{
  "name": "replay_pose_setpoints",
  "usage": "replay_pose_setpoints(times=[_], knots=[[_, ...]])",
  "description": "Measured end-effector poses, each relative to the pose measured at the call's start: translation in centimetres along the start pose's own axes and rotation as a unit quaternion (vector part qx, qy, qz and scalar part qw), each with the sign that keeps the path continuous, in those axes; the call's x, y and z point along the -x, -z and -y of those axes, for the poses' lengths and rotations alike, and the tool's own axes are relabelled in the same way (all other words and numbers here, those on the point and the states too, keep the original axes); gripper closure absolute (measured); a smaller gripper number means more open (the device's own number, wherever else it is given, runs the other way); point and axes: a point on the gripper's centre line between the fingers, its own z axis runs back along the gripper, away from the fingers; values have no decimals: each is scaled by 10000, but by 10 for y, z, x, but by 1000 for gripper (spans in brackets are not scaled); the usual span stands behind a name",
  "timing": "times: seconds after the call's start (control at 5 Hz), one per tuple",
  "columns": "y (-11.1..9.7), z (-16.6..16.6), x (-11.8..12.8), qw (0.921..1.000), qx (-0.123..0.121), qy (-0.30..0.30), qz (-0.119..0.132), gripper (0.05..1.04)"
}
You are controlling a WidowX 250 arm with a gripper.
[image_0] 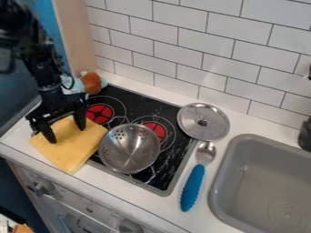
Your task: Move the yellow cloth to right burner behind the silver pot
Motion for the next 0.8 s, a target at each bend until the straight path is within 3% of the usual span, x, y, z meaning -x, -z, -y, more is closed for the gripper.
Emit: replay_pose_setpoints(times=[0.2,0.8], knots=[[9,9,-1,9998,-56,157,63,87],[10,42,-13,9984,-177,419,334,88]])
